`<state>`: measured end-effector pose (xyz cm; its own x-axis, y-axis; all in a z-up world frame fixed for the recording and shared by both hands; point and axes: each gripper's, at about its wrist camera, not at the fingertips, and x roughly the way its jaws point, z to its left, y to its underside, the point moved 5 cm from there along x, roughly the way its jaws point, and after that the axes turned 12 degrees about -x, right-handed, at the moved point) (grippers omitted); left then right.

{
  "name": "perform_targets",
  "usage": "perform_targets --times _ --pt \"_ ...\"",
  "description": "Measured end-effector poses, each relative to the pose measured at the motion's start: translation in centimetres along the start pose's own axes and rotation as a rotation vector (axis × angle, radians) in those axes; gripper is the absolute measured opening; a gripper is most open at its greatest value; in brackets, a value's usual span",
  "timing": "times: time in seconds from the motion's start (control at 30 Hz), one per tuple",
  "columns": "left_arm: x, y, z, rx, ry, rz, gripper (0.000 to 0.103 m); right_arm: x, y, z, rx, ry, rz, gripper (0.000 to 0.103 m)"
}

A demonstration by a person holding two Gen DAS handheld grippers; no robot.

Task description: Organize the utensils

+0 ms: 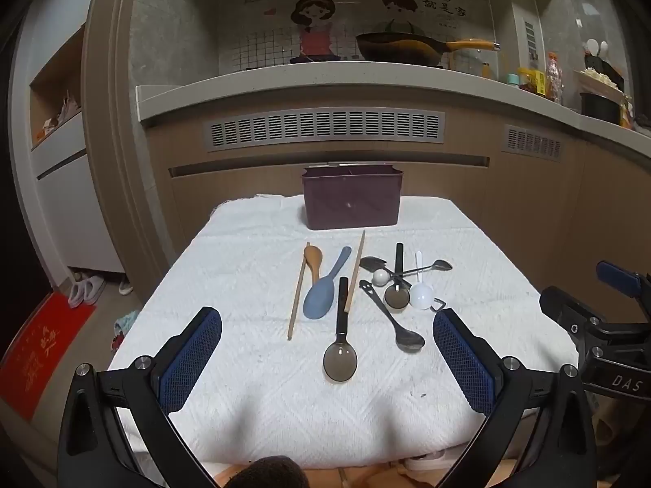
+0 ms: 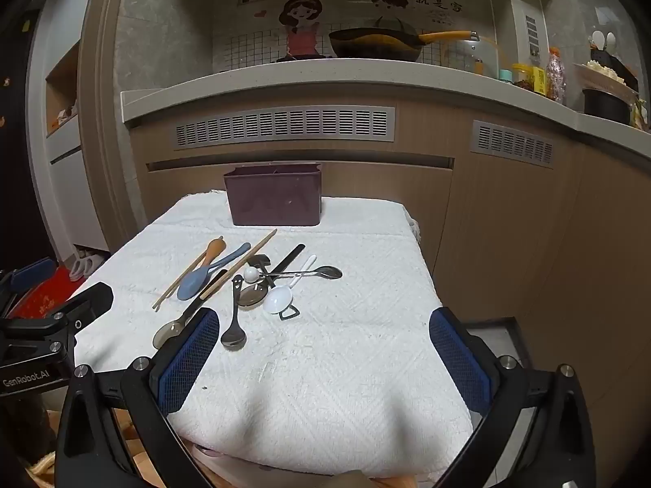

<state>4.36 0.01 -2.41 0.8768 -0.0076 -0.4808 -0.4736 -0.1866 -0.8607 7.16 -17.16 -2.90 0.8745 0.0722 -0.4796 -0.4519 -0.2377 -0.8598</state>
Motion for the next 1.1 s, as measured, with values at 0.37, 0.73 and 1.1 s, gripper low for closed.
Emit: perform_targets --times 0.37,0.73,1.1 --pt "-0.1 -0.1 0.0 0.007 -0.002 -0.006 0.103 0.1 -0.1 0.1 -0.007 -0.001 0.004 0.102" --pt "-0.1 0.0 -0.1 0.008 -0.006 0.000 0.103 0.2 -0.2 0.1 -0.007 -0.003 0.006 0.102" --pt "0.0 0.1 0.1 0.007 -0.006 0.003 0.103 0.2 -0.2 0.0 -0.005 -0.004 0.007 0.102"
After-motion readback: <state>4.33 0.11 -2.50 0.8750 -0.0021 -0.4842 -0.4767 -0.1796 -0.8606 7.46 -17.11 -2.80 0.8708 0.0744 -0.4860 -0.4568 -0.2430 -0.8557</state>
